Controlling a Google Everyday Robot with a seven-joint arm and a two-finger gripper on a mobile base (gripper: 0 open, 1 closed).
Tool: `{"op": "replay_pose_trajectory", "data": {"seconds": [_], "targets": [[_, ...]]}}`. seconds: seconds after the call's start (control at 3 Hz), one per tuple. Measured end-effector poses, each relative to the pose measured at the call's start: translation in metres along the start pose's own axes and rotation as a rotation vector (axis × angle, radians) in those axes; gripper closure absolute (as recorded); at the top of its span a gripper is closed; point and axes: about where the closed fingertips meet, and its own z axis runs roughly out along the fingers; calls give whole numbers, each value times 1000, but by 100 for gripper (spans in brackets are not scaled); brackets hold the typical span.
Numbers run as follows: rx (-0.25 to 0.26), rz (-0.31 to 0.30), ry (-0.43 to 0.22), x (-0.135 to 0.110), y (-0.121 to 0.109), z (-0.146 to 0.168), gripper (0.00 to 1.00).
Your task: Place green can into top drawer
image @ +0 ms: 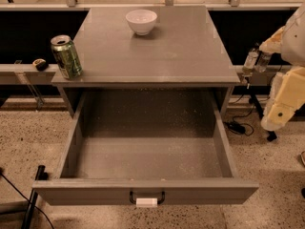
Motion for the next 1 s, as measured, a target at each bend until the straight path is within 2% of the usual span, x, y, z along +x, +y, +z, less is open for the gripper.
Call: {"op": "replay_pose_trajectory", "data": {"seconds": [0.33,0.67,1.0], "targets": [[0,0,0,0,0,0,0],[-12,-41,-83,-35,-16,21,0],[-12,-125,-227,-109,-43,46,0]]}}
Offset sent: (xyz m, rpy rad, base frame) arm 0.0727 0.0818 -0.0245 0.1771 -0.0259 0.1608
